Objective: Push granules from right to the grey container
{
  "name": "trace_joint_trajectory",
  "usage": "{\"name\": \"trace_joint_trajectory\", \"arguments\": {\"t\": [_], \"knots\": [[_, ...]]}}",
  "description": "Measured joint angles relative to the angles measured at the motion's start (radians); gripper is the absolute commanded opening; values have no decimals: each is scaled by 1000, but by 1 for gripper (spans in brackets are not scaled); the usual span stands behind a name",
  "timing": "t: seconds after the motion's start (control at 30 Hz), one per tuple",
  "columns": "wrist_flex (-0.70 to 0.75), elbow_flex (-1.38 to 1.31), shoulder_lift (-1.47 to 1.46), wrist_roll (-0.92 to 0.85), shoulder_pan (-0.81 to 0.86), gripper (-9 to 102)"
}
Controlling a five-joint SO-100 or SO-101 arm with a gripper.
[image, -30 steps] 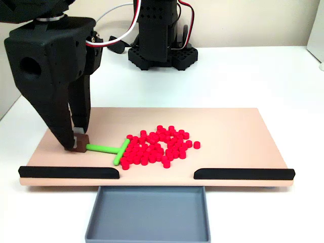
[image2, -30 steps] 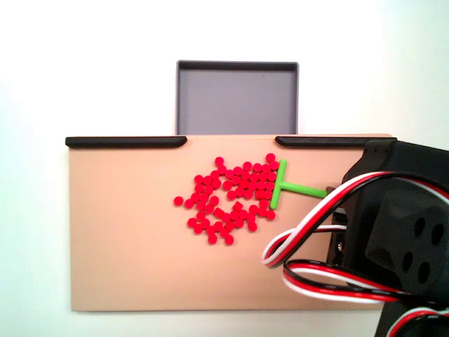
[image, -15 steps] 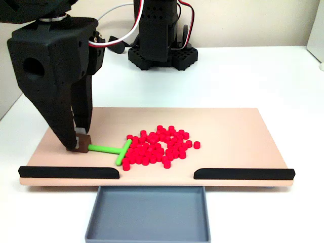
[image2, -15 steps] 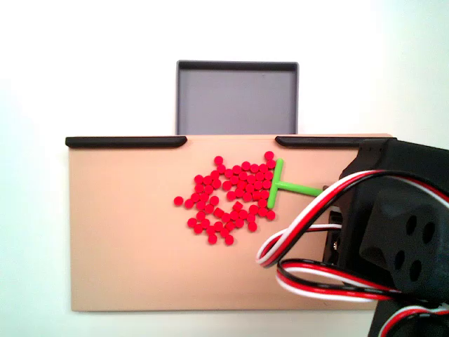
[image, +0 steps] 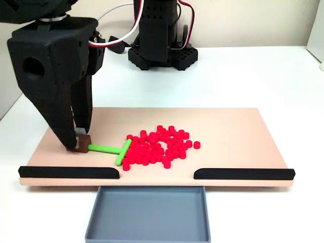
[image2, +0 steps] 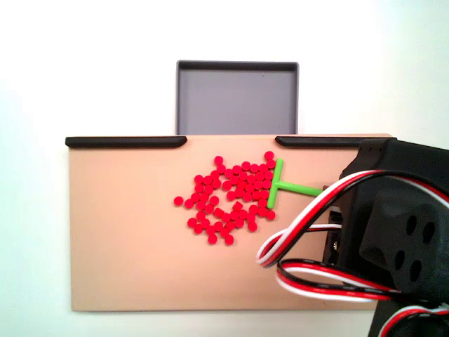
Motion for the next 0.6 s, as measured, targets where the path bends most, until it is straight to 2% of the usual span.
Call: {"name": "trace_joint_trajectory", "arguments": {"t": [0.6], "knots": [[0, 0, 0, 0, -9, 0]]}}
